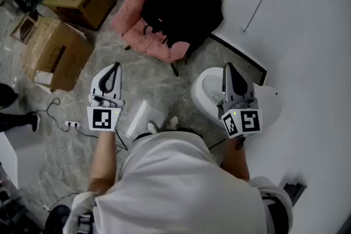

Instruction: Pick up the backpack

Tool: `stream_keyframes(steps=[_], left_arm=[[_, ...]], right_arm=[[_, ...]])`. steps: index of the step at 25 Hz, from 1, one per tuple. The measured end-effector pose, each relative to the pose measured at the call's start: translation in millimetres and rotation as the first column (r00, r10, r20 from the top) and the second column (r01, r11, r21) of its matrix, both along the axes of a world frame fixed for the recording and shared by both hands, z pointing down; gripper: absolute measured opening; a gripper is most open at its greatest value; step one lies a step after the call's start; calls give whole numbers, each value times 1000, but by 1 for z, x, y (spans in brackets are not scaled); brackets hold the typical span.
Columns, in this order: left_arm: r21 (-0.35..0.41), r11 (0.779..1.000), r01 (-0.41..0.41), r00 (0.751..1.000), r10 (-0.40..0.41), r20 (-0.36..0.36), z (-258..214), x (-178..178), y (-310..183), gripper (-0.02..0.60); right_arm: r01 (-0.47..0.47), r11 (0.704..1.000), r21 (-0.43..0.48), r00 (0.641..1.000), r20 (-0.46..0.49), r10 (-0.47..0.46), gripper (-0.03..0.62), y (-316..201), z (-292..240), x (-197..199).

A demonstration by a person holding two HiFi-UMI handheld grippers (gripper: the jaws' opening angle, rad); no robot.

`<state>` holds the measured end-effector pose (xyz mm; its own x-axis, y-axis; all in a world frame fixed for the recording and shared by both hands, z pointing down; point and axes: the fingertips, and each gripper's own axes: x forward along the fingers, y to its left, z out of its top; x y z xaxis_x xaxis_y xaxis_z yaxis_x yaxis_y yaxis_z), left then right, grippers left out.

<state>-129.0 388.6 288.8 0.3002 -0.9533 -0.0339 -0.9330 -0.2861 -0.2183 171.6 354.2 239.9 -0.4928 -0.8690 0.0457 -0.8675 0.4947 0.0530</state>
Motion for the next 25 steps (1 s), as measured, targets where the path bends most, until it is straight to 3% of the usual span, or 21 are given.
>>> stream_keyframes(steps=[5, 10, 25], left_arm=[[1, 1000, -7, 1000, 7, -4, -2, 4, -7, 17], [-23, 1000, -5, 1000, 4, -19, 5, 12, -6, 17], [-79, 997, 3, 999, -5, -33, 21, 38, -36, 17]], right_arm=[[2, 1000, -4, 1000, -2, -2, 21, -9, 2, 1], [44, 999, -27, 996, 81, -42, 21, -11, 6, 7], [84, 993, -88, 994, 79, -77, 21, -46, 37, 31]])
